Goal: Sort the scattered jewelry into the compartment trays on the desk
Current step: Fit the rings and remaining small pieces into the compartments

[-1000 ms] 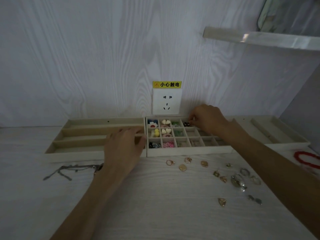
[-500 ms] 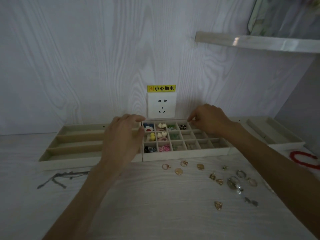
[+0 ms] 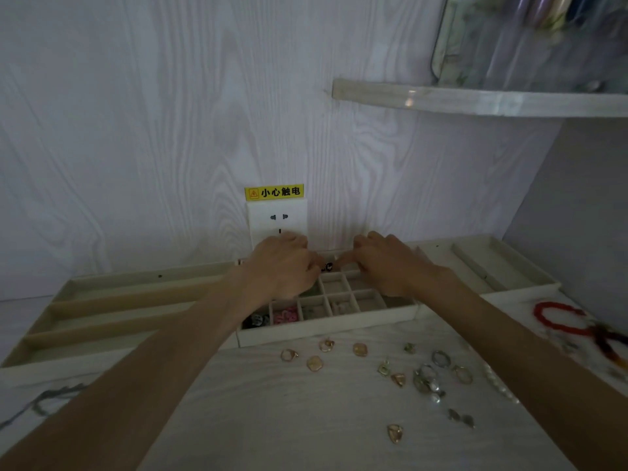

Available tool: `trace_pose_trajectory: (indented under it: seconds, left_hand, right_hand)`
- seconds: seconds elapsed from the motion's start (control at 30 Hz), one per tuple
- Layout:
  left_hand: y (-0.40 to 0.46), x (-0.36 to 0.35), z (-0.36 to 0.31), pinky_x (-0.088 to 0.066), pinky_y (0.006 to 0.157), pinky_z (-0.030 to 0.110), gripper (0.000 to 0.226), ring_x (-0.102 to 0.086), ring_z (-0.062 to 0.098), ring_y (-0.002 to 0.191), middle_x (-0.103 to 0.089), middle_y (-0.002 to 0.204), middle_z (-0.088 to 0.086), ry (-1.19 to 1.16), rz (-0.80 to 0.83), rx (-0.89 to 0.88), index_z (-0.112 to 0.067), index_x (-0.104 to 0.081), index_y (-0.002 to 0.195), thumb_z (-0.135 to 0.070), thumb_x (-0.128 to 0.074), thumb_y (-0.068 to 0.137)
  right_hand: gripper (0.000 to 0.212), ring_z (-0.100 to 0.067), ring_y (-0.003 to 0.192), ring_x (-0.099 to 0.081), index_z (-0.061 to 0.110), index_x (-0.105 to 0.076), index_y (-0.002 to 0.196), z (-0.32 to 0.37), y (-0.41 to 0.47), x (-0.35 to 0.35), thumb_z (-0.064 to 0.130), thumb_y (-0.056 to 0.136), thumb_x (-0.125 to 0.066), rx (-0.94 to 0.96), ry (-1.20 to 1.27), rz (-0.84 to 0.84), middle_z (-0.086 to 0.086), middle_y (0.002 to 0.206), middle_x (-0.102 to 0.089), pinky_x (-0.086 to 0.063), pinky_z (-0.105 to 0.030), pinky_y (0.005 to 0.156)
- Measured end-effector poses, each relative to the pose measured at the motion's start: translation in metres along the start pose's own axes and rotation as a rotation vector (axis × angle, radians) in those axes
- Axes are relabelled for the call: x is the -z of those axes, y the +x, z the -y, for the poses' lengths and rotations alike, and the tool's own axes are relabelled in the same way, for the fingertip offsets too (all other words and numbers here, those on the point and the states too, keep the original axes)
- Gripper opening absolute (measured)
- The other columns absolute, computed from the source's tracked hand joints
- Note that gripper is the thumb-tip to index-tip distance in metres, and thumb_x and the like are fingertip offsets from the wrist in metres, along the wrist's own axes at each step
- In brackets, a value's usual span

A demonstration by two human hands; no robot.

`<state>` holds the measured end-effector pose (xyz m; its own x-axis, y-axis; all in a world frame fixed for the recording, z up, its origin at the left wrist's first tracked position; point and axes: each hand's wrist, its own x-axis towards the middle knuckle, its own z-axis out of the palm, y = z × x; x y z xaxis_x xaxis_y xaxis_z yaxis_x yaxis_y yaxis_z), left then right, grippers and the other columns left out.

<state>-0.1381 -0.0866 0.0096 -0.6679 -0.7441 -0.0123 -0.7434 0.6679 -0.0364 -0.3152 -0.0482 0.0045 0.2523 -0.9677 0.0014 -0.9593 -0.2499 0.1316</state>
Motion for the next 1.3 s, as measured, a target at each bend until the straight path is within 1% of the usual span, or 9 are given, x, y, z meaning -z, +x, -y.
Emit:
trace_pose_trajectory:
  seconds: [0.1, 0.3, 0.43, 0.5, 0.6, 0.7, 0.83, 0.97, 1.3]
  left_hand:
    - [0.004, -0.005, 0.001, -0.034, 0.089, 0.032, 0.042, -0.042, 0.021, 0.115, -0.049, 0.111, 0.006, 0.066, -0.001, -0.011, -0.023, -0.054, 0.129, -0.033, -0.025, 0.099]
    - [0.007, -0.009, -0.004, -0.034, 0.09, 0.034, 0.046, -0.041, 0.022, 0.116, -0.049, 0.115, 0.007, 0.081, -0.003, -0.018, -0.019, -0.056, 0.128, -0.033, -0.021, 0.1]
    - [0.007, -0.008, -0.008, -0.033, 0.087, 0.033, 0.044, -0.043, 0.023, 0.112, -0.052, 0.113, 0.009, 0.098, -0.026, -0.016, -0.009, -0.061, 0.109, -0.031, -0.024, 0.1]
    - [0.007, -0.006, -0.009, -0.032, 0.087, 0.033, 0.044, -0.043, 0.024, 0.111, -0.052, 0.113, 0.009, 0.103, -0.038, -0.017, -0.008, -0.062, 0.105, -0.031, -0.024, 0.1]
    - [0.007, -0.006, -0.008, -0.033, 0.09, 0.033, 0.046, -0.043, 0.024, 0.113, -0.052, 0.115, 0.009, 0.115, -0.06, -0.017, -0.007, -0.063, 0.108, -0.032, -0.024, 0.1]
    - [0.008, -0.007, -0.005, -0.032, 0.091, 0.032, 0.047, -0.043, 0.022, 0.114, -0.052, 0.115, 0.008, 0.122, -0.057, -0.022, -0.012, -0.062, 0.115, -0.033, -0.023, 0.1]
    - [0.008, -0.009, -0.003, -0.031, 0.091, 0.032, 0.046, -0.043, 0.022, 0.114, -0.052, 0.114, 0.008, 0.136, -0.063, -0.029, -0.013, -0.063, 0.114, -0.033, -0.024, 0.1]
    - [0.01, -0.011, -0.002, -0.031, 0.092, 0.032, 0.047, -0.041, 0.021, 0.115, -0.051, 0.114, 0.006, 0.139, -0.067, -0.029, -0.022, -0.057, 0.128, -0.035, -0.021, 0.1]
    - [0.01, -0.011, 0.0, -0.032, 0.088, 0.031, 0.047, -0.043, 0.019, 0.112, -0.052, 0.109, 0.004, 0.133, -0.084, -0.044, -0.022, -0.06, 0.125, -0.035, -0.022, 0.1]
  right_hand:
    - [0.048, -0.022, 0.108, -0.041, 0.039, -0.041, 0.138, 0.001, 0.002, -0.001, 0.012, 0.097, -0.036, 0.008, 0.001, 0.014, -0.005, 0.116, -0.047, -0.023, -0.029, 0.077]
    - [0.048, -0.022, 0.11, -0.041, 0.039, -0.037, 0.14, 0.002, 0.005, -0.004, 0.016, 0.098, -0.037, 0.004, -0.021, 0.015, -0.004, 0.118, -0.046, -0.021, -0.028, 0.078]
    - [0.051, -0.022, 0.112, -0.04, 0.038, -0.036, 0.141, 0.003, 0.004, -0.005, 0.013, 0.097, -0.037, -0.002, -0.015, 0.024, -0.005, 0.12, -0.046, -0.02, -0.028, 0.079]
    - [0.052, -0.022, 0.111, -0.041, 0.039, -0.036, 0.14, 0.003, 0.005, -0.005, 0.011, 0.096, -0.038, -0.003, -0.016, 0.011, -0.004, 0.118, -0.046, -0.02, -0.028, 0.079]
    - [0.051, -0.021, 0.112, -0.041, 0.039, -0.038, 0.139, 0.004, 0.006, -0.005, 0.011, 0.096, -0.039, -0.002, -0.024, 0.0, -0.004, 0.118, -0.046, -0.021, -0.028, 0.079]
    - [0.049, -0.021, 0.112, -0.041, 0.038, -0.04, 0.137, 0.004, 0.007, -0.003, 0.011, 0.096, -0.039, 0.003, -0.019, -0.007, -0.004, 0.118, -0.047, -0.02, -0.027, 0.079]
    - [0.047, -0.02, 0.109, -0.042, 0.039, -0.045, 0.134, 0.004, 0.005, 0.0, 0.012, 0.096, -0.04, 0.007, -0.005, -0.034, -0.003, 0.116, -0.048, -0.02, -0.026, 0.078]
    - [0.045, -0.02, 0.11, -0.043, 0.039, -0.047, 0.133, 0.004, 0.006, 0.001, 0.013, 0.096, -0.041, 0.001, -0.001, -0.036, -0.002, 0.116, -0.049, -0.019, -0.026, 0.078]
    - [0.047, -0.02, 0.111, -0.042, 0.037, -0.048, 0.133, 0.009, 0.008, 0.002, 0.011, 0.094, -0.043, -0.015, 0.011, -0.01, -0.002, 0.118, -0.049, -0.019, -0.027, 0.078]
